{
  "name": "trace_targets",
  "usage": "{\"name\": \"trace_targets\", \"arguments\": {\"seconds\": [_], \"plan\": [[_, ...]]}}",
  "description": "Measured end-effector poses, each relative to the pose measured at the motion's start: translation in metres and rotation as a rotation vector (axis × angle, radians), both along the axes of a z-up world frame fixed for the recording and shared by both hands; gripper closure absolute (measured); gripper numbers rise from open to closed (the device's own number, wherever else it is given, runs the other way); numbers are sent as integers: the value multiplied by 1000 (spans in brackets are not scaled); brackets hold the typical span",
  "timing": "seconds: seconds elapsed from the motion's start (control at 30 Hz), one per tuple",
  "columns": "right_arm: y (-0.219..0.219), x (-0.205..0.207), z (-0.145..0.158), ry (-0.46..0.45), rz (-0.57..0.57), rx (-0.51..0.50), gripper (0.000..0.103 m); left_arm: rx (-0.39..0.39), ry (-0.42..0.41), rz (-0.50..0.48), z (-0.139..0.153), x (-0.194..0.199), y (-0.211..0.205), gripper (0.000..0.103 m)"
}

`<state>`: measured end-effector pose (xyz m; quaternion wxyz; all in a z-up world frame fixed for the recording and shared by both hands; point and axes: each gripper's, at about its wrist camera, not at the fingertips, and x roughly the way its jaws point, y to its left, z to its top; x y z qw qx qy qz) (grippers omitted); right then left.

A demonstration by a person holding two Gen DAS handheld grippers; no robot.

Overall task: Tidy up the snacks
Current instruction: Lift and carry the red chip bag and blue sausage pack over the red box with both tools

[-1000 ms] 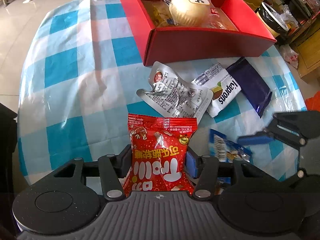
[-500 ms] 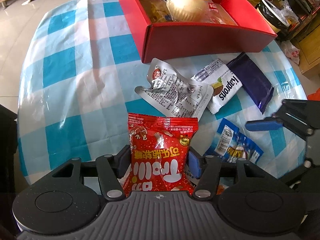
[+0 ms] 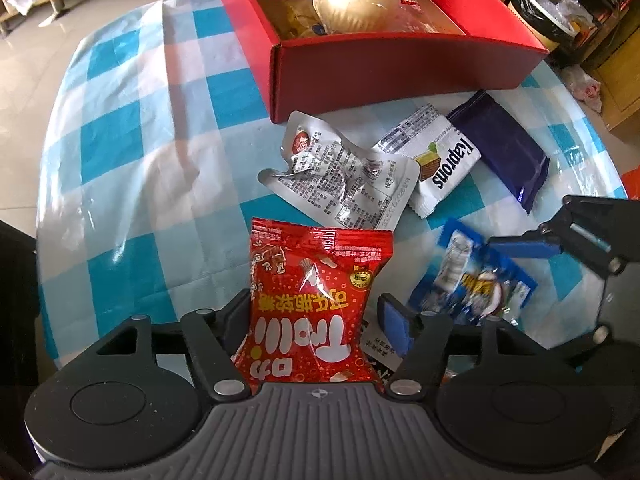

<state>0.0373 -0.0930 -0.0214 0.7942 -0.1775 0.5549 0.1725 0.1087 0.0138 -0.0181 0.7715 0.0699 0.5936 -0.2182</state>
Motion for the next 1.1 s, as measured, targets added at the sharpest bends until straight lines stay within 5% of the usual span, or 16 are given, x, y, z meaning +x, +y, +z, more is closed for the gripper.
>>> {"name": "trace_targets", "arguments": {"seconds": [0.17, 1.1], "plan": [[-18, 5, 4, -21, -61, 0, 39, -28, 7, 38, 2, 3, 6, 42], [-52, 25, 59, -214, -207, 72, 39, -91, -141, 18, 49, 8, -31, 43]]}}
